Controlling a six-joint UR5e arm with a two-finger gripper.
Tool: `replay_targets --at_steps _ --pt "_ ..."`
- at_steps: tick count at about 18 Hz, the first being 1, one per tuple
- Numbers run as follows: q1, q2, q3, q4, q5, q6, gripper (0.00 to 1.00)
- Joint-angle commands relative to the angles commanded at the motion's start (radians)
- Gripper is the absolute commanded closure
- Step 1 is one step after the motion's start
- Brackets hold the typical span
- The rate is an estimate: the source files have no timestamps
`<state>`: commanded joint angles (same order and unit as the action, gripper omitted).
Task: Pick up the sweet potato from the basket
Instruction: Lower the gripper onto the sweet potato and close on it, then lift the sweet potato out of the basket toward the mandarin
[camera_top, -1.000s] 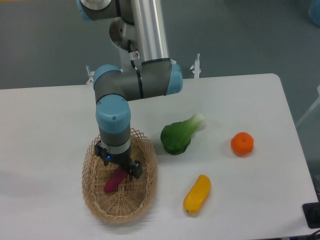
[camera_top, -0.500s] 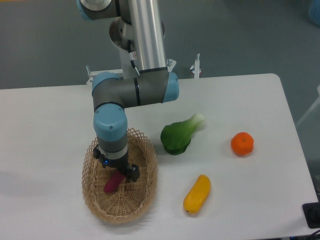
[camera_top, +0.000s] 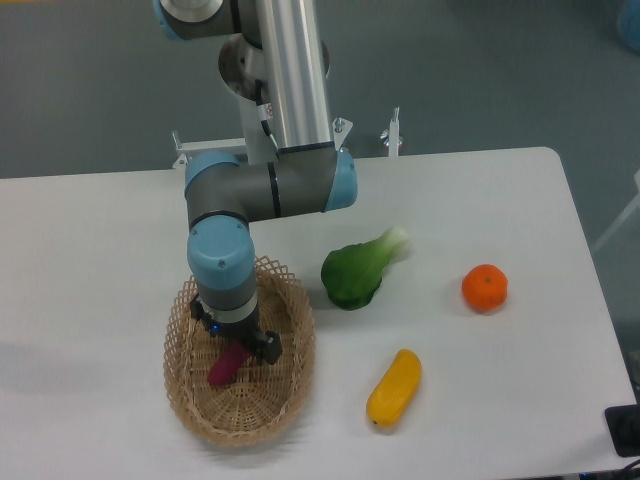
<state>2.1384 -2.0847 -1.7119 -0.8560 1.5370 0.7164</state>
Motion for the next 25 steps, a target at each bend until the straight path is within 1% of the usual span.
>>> replay_targets --at_steps 2,3,7,9,12,17,21,23,25 --pt "-0.003 0.000 0.002 0.000 0.002 -0.003 0.09" --pt "-0.003 0.000 0.002 0.000 0.005 -0.003 0.12" --pt "-0.003 0.003 0.003 -0.002 0.006 -0.002 0.38" --pt "-0.003 0.003 0.003 -0.002 0.006 0.000 0.47" --pt "-0.003 0.006 0.005 -0.002 0.006 0.002 0.55" --pt "-0.003 0.018 0.005 -0.003 0.008 0.006 0.59" --pt "-0.002 0.046 0.006 -0.003 0.006 0.008 0.60" --pt "0.003 0.063 0.021 -0.006 0.006 0.009 0.60" --pt "0.030 0.086 0.049 -0.024 0.006 0.011 0.60"
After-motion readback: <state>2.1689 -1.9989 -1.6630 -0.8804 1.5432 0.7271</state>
